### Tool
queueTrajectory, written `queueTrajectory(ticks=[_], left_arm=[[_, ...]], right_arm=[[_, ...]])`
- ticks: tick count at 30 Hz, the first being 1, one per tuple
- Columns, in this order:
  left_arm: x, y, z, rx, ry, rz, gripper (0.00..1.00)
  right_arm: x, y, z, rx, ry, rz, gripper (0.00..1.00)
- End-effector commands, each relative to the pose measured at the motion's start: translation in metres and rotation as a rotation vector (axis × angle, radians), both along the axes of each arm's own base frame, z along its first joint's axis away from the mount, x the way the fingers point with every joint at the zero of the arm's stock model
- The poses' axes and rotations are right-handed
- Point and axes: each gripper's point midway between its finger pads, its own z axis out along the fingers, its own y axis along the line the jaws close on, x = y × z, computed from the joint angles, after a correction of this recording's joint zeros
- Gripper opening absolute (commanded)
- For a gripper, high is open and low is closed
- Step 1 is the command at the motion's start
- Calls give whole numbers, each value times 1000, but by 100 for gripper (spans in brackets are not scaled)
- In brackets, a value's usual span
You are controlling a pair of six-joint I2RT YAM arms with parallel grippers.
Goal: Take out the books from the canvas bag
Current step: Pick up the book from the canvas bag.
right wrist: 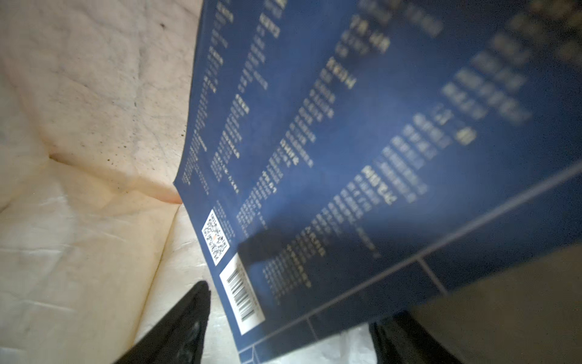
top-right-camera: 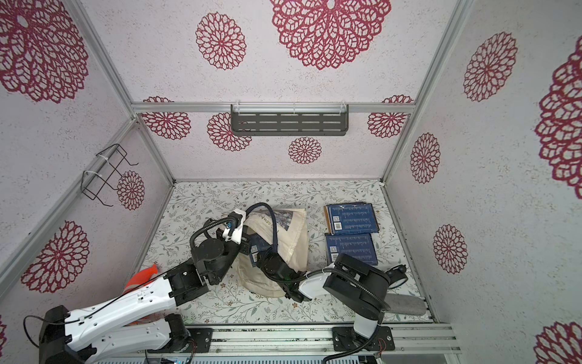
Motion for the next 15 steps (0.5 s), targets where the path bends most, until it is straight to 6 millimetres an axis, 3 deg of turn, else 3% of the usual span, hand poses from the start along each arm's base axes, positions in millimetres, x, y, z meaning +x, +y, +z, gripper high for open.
queueTrajectory(ticks=[1,5,9,15], left_arm=[[-4,-5,31,-87,-68,-24,0],[-4,-14,22,-48,-55,-36,0],[-2,-21,14,-7,-35,-31,0],[-1,-25,10,5,-22,-35,0]], right_arm=[[17,-20,1,-72,-102,-66,78],[26,-16,22,-54,-183,-49,72],[33,-17,41,-51,-242,-48,57],[43,-15,50,-35,-260,-43,44]])
